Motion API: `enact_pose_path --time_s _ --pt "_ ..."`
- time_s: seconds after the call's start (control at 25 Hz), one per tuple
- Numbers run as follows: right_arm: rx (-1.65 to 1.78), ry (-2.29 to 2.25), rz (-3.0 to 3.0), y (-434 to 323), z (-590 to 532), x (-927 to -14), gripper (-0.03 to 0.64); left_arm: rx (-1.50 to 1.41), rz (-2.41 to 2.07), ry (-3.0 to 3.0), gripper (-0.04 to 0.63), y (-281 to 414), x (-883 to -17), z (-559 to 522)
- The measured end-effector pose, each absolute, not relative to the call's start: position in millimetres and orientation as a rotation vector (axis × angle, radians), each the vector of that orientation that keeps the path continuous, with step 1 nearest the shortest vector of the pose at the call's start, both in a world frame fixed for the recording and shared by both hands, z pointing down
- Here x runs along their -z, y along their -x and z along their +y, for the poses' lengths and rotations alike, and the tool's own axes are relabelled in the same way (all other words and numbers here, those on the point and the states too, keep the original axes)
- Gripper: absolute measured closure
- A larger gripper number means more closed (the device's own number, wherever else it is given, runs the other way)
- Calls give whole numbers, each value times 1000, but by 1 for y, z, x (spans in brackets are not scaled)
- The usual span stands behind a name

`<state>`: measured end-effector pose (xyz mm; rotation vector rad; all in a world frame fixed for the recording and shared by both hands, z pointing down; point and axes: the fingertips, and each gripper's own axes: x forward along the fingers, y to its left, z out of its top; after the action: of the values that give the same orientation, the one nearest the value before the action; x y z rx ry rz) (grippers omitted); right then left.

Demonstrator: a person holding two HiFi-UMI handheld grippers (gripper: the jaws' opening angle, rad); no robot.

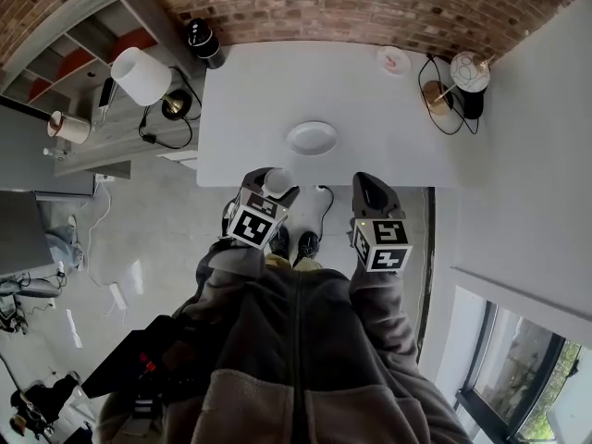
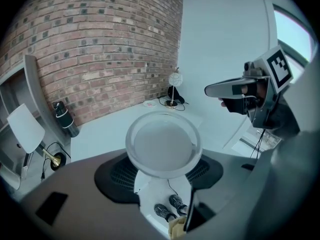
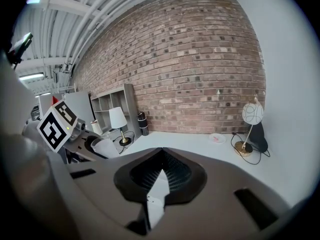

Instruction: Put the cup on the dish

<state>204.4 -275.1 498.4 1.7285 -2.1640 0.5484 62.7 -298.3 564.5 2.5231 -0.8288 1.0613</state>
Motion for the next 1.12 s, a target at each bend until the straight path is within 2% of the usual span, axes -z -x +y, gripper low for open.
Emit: enact_pose_path --time_s 0.24,1.12 --pt "-558 -1705 -2146 -196 -285 -513 616 -1075 -805 -2495 336 -56 -578 -305" --pt "-665 -1655 -2031 -207 -340 -616 616 -1156 -685 -2515 336 -97 -679 -387"
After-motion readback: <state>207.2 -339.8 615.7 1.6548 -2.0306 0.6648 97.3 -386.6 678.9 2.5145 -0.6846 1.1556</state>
